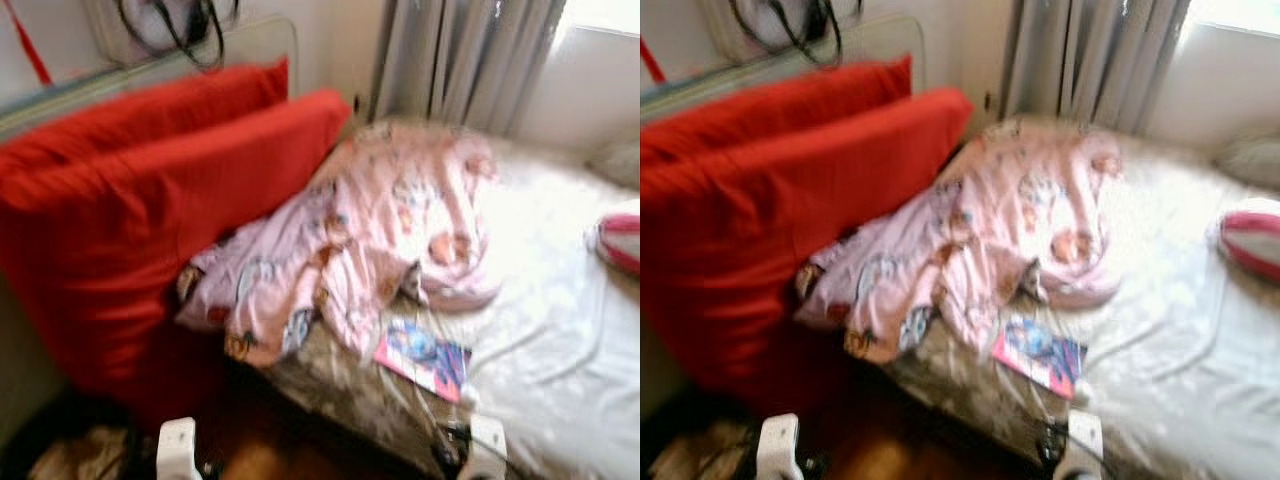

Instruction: Clean up the room

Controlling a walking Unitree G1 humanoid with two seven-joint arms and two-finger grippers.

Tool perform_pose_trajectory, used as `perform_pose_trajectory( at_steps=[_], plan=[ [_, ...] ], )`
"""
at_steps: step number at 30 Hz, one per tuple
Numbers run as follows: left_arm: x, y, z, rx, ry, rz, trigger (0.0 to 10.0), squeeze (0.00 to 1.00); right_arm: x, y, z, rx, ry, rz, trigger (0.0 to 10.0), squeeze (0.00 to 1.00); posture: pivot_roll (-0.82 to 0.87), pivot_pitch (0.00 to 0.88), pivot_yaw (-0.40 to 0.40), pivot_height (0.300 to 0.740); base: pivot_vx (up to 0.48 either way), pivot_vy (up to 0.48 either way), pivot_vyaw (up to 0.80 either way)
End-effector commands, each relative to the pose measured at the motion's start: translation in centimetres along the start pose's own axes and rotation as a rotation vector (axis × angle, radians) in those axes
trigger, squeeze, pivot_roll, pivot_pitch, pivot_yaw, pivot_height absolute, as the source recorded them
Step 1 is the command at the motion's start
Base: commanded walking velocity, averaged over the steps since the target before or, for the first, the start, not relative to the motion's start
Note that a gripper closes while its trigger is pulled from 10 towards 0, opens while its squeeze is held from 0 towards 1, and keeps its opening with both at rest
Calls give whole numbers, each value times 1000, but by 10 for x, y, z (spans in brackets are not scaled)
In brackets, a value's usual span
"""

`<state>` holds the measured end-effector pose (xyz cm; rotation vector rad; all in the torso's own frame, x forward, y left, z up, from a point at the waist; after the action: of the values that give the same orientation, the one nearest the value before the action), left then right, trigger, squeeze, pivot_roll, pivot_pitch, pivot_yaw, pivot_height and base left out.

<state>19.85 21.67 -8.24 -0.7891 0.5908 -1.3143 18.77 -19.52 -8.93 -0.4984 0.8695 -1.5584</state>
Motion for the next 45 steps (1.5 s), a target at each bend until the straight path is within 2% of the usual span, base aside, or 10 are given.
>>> perform_pose_trajectory(
  at_steps=[1,10,23,27,35,38,40,43,45],
  plan=[
    [11,2,3,8,7,-26,10000,0,11,-3,-3,-16,10,-33,10000,0,0,0,-1,740,296,0,0],
    [10,2,5,14,9,-26,10000,0,11,-3,-4,-10,27,-48,10000,0,8,0,1,740,301,0,0],
    [10,1,5,33,3,-34,10000,0,12,-3,-7,-25,29,-67,10000,0,3,0,4,740,272,0,-740],
    [12,1,6,64,-36,-54,10000,0,14,-4,-5,5,41,-97,10000,0,-2,0,8,740,0,0,0],
    [15,-1,17,202,-68,-86,10000,0,13,-6,8,145,11,-64,10000,0,-9,0,-2,740,0,0,0],
    [14,-4,23,277,-85,-95,10000,0,12,-8,16,222,-60,-49,10000,0,-3,0,-1,740,0,0,0],
    [13,-6,26,320,-108,-110,10000,0,9,-10,20,284,-39,-22,10000,0,-20,0,10,740,0,0,0],
    [13,-7,29,358,-113,-126,10000,0,6,-11,24,330,-90,7,10000,0,-16,0,13,740,0,0,0],
    [13,-9,32,402,-126,-146,10000,0,5,-14,28,390,-59,23,10000,0,-18,0,19,740,0,0,0]
  ],
)
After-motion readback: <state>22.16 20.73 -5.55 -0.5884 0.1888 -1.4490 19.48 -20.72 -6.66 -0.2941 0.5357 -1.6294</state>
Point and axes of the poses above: a point about 5 cm out from each wrist's last joint towards the gripper, its own y axis pointing out of the wrist towards the gripper, its own z axis along the axis of the wrist's last joint, x = y × z, the point moved 1 cm from there along y, pointing out of the wrist towards the gripper
